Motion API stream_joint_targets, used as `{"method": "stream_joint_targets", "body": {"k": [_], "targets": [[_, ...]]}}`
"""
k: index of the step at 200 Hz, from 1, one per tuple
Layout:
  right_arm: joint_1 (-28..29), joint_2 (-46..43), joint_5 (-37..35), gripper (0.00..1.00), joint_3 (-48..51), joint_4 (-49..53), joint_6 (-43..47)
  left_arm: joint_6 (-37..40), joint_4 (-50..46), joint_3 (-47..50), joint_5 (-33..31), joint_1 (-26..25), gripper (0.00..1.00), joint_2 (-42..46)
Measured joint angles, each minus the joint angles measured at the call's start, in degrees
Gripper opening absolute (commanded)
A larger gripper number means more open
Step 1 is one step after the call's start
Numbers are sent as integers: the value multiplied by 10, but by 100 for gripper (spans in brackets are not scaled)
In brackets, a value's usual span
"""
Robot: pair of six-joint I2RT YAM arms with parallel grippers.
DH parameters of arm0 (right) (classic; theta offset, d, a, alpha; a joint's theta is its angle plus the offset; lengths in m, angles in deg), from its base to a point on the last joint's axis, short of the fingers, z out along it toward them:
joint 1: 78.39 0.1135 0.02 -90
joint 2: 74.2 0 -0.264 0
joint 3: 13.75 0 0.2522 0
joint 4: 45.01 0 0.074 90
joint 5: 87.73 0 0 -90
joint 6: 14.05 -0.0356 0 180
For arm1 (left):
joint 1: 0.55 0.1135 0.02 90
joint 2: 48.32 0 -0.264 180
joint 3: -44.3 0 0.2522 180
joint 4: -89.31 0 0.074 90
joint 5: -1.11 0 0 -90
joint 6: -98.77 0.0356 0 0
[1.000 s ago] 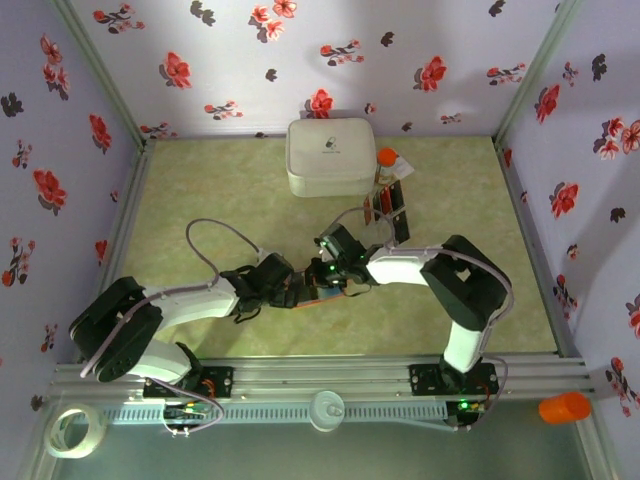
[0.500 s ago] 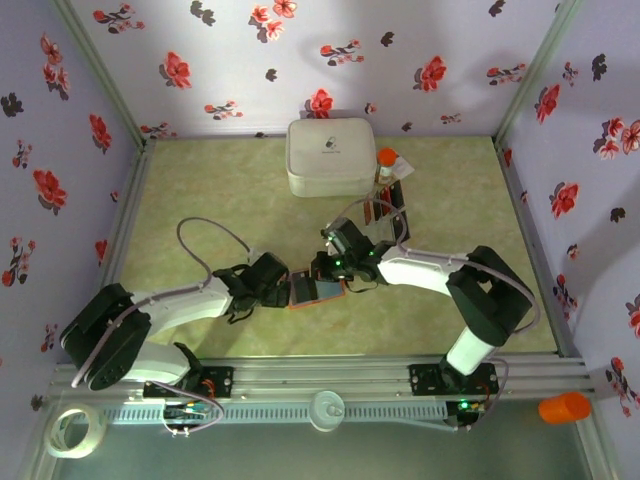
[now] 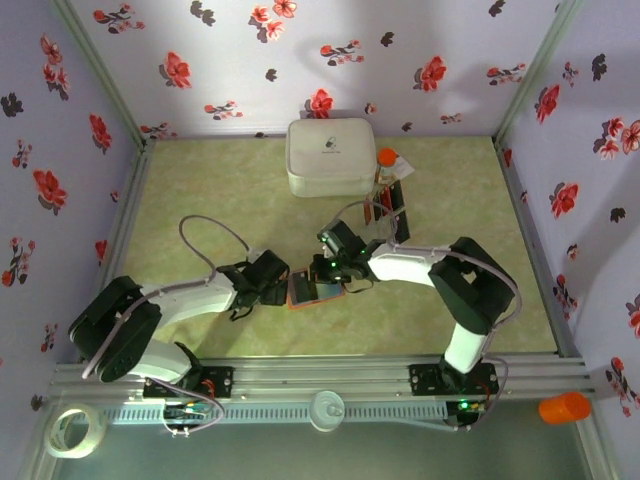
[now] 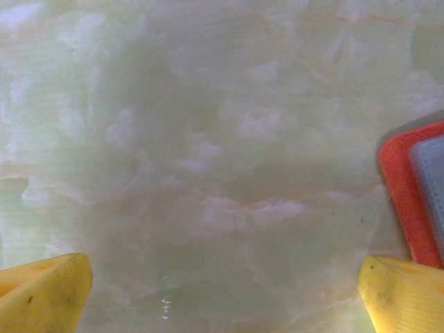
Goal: Put the credit cards into the card holder
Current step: Insert the credit card into the card slot.
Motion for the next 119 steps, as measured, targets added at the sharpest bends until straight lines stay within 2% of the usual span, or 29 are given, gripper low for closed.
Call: {"method": "stream_joint_targets", "body": {"k": [119], "targets": [[22, 46, 5, 0, -38, 3, 3, 9, 7, -12, 0, 0, 100, -20]]}}
